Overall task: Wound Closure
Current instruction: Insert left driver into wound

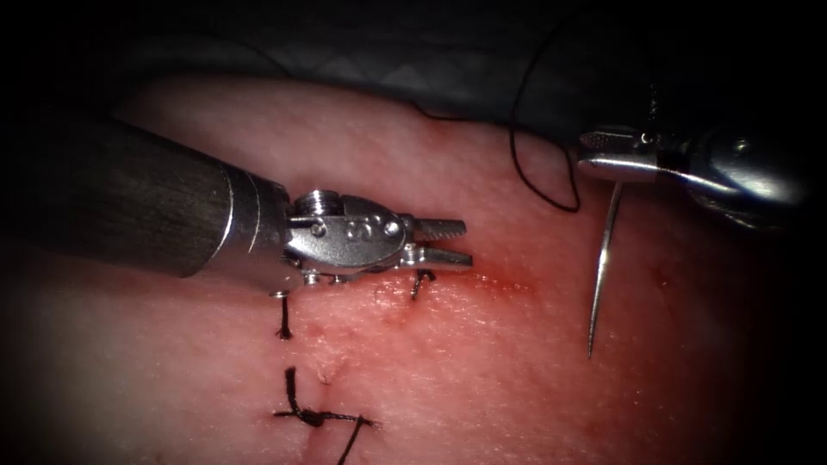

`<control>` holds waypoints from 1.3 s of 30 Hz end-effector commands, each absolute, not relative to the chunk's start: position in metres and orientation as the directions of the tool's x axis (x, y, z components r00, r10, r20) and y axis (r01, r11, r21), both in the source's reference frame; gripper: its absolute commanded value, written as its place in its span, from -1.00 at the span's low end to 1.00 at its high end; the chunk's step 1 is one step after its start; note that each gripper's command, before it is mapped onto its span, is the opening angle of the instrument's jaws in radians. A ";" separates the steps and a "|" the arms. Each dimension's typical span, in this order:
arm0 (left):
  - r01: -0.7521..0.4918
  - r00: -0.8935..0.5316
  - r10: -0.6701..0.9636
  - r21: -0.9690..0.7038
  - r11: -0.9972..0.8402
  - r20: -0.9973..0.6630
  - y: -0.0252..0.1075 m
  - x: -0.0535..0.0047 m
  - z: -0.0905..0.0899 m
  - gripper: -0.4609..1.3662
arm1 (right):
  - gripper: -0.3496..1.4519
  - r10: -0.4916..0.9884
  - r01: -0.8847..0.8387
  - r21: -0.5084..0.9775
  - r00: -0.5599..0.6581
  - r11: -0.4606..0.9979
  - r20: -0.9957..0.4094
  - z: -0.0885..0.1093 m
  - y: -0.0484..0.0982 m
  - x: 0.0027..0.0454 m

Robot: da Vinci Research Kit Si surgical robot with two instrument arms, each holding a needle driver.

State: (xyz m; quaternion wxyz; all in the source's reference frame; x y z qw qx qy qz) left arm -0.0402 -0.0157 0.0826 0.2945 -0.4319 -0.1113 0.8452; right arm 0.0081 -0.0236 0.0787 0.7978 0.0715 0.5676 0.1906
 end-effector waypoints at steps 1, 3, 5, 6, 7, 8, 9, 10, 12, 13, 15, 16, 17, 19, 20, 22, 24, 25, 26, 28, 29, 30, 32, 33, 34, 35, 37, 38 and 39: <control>-0.400 -0.453 0.593 -0.442 -0.803 -0.666 -0.016 -0.0403 0.083 -0.71 | -1.00 0.367 -0.229 0.309 0.284 0.923 -0.886 0.079 -0.023 0.0081; -0.403 -0.454 0.591 -0.438 -0.804 -0.667 -0.016 -0.0404 0.083 -0.71 | -1.00 0.346 -0.227 0.287 0.290 0.931 -0.892 0.079 -0.023 0.0083; -0.402 -0.459 0.589 -0.436 -0.806 -0.665 -0.017 -0.0404 0.083 -0.73 | -1.00 0.335 -0.230 0.274 0.289 0.934 -0.897 0.079 -0.023 0.0085; -0.400 -0.465 0.587 -0.435 -0.807 -0.663 -0.017 -0.0404 0.084 -0.74 | -1.00 0.324 -0.232 0.262 0.289 0.937 -0.901 0.079 -0.023 0.0087; -0.398 -0.475 0.585 -0.432 -0.809 -0.658 -0.017 -0.0404 0.084 -0.74 | -1.00 0.311 -0.241 0.247 0.287 0.939 -0.906 0.079 -0.023 0.0089; -0.396 -0.485 0.582 -0.430 -0.811 -0.652 -0.017 -0.0405 0.084 -0.74 | -1.00 0.299 -0.247 0.232 0.284 0.941 -0.911 0.079 -0.024 0.0091; -0.393 -0.495 0.580 -0.428 -0.814 -0.647 -0.017 -0.0405 0.084 -0.73 | -1.00 0.286 -0.252 0.218 0.278 0.943 -0.917 0.079 -0.024 0.0093; -0.385 -0.506 0.575 -0.428 -0.817 -0.643 -0.018 -0.0405 0.085 -0.73 | -1.00 0.268 -0.252 0.199 0.277 0.947 -0.923 0.079 -0.024 0.0096; -0.382 -0.510 0.576 -0.433 -0.817 -0.639 -0.018 -0.0406 0.085 -0.72 | -1.00 0.244 -0.246 0.176 0.283 0.953 -0.928 0.080 -0.024 0.0099; -0.377 -0.513 0.577 -0.437 -0.817 -0.635 -0.019 -0.0406 0.086 -0.70 | -1.00 0.220 -0.240 0.152 0.289 0.959 -0.932 0.080 -0.024 0.0101; -0.374 -0.520 0.581 -0.445 -0.814 -0.626 -0.019 -0.0407 0.086 -0.69 | -1.00 0.177 -0.229 0.110 0.298 0.967 -0.938 0.080 -0.024 0.0104; -0.371 -0.525 0.579 -0.445 -0.815 -0.623 -0.019 -0.0408 0.087 -0.64 | -1.00 0.165 -0.226 0.098 0.300 0.969 -0.939 0.080 -0.024 0.0105; -0.372 -0.526 0.583 -0.449 -0.812 -0.620 -0.019 -0.0408 0.087 -0.58 | -1.00 0.141 -0.219 0.074 0.305 0.973 -0.942 0.081 -0.024 0.0106; -0.376 -0.524 0.590 -0.455 -0.807 -0.614 -0.020 -0.0409 0.087 -0.56 | -1.00 0.091 -0.206 0.026 0.316 0.978 -0.944 0.081 -0.024 0.0109; -0.376 -0.523 0.594 -0.460 -0.805 -0.612 -0.019 -0.0409 0.087 -0.55 | -1.00 0.073 -0.200 0.008 0.319 0.980 -0.945 0.081 -0.024 0.0111; -0.381 -0.519 0.601 -0.465 -0.799 -0.608 -0.019 -0.0409 0.088 -0.55 | -1.00 0.035 -0.185 -0.027 0.323 0.982 -0.946 0.081 -0.024 0.0113; -0.381 -0.518 0.603 -0.467 -0.798 -0.607 -0.020 -0.0408 0.088 -0.57 | -1.00 0.011 -0.174 -0.048 0.324 0.984 -0.946 0.081 -0.024 0.0115; -0.384 -0.521 0.606 -0.469 -0.796 -0.602 -0.020 -0.0408 0.088 -0.57 | -1.00 -0.006 -0.168 -0.065 0.327 0.984 -0.945 0.081 -0.024 0.0116; -0.385 -0.525 0.612 -0.476 -0.791 -0.592 -0.020 -0.0407 0.089 -0.57 | -1.00 -0.018 -0.162 -0.074 0.327 0.984 -0.945 0.081 -0.024 0.0118; -0.382 -0.537 0.619 -0.489 -0.784 -0.574 -0.020 -0.0407 0.089 -0.57 | -1.00 -0.041 -0.153 -0.095 0.325 0.984 -0.945 0.081 -0.024 0.0121; -0.378 -0.551 0.621 -0.497 -0.781 -0.557 -0.021 -0.0406 0.090 -0.58 | -1.00 -0.053 -0.148 -0.106 0.326 0.983 -0.944 0.081 -0.024 0.0123; -0.375 -0.562 0.620 -0.500 -0.781 -0.547 -0.021 -0.0406 0.090 -0.56 | -1.00 -0.059 -0.147 -0.112 0.323 0.983 -0.945 0.081 -0.024 0.0125; -0.376 -0.586 0.624 -0.510 -0.774 -0.516 -0.022 -0.0404 0.091 -0.56 | -1.00 -0.084 -0.138 -0.135 0.325 0.981 -0.942 0.082 -0.025 0.0130; -0.372 -0.599 0.622 -0.512 -0.774 -0.504 -0.023 -0.0404 0.091 -0.55 | -1.00 -0.091 -0.135 -0.142 0.325 0.981 -0.941 0.082 -0.025 0.0132; -0.372 -0.612 0.620 -0.514 -0.773 -0.491 -0.023 -0.0403 0.092 -0.53 | -1.00 -0.099 -0.133 -0.149 0.326 0.980 -0.940 0.082 -0.025 0.0134; -0.369 -0.624 0.615 -0.511 -0.776 -0.483 -0.023 -0.0402 0.092 -0.53 | -1.00 -0.106 -0.132 -0.157 0.327 0.979 -0.939 0.082 -0.025 0.0136; -0.368 -0.641 0.610 -0.511 -0.777 -0.467 -0.024 -0.0401 0.092 -0.53 | -1.00 -0.129 -0.123 -0.177 0.327 0.976 -0.936 0.083 -0.025 0.0143; -0.371 -0.641 0.613 -0.513 -0.774 -0.462 -0.024 -0.0401 0.092 -0.52 | -1.00 -0.129 -0.123 -0.178 0.327 0.976 -0.936 0.083 -0.025 0.0144; -0.369 -0.641 0.612 -0.514 -0.774 -0.462 -0.024 -0.0400 0.092 -0.52 | -1.00 -0.143 -0.120 -0.192 0.330 0.974 -0.933 0.083 -0.026 0.0148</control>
